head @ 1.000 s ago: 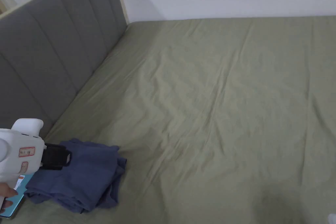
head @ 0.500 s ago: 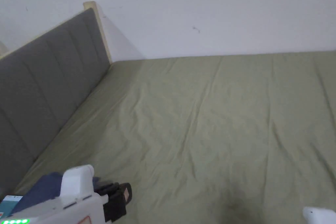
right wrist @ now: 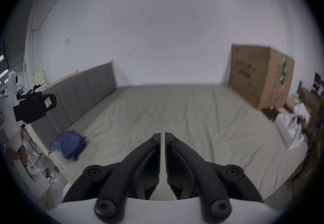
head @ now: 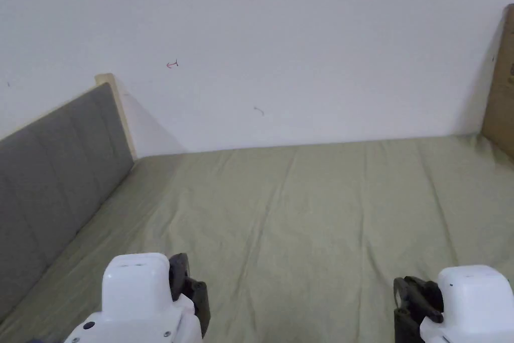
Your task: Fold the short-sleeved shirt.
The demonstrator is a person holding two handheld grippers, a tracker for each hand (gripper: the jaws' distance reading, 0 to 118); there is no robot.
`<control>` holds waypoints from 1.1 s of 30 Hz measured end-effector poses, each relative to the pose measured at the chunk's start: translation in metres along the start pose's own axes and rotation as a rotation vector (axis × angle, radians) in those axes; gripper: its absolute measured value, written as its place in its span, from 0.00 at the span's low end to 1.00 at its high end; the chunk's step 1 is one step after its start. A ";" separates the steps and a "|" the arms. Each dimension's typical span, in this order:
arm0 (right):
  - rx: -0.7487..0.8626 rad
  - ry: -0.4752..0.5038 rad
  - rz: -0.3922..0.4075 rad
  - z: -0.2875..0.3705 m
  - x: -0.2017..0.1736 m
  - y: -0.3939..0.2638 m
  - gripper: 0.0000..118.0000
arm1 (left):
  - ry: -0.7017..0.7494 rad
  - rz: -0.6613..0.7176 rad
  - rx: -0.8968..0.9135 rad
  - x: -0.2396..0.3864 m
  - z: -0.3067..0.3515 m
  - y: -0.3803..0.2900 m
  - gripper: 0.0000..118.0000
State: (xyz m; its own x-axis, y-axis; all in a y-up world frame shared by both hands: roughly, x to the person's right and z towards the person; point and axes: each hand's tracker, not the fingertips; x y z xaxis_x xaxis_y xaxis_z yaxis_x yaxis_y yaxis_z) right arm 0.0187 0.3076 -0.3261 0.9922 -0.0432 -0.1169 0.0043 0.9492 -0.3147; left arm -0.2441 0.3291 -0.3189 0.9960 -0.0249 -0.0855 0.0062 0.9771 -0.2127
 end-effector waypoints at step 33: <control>0.075 -0.066 0.014 -0.005 0.005 0.026 0.91 | 0.008 -0.001 -0.132 0.012 -0.002 0.034 0.94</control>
State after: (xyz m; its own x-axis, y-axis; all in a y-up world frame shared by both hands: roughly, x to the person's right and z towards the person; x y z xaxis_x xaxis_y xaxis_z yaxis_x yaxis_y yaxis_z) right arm 0.0227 0.3303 -0.3398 0.9983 -0.0115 -0.0576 -0.0028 0.9704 -0.2414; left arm -0.2323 0.3615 -0.3287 0.9953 -0.0277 -0.0930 -0.0056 0.9407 -0.3393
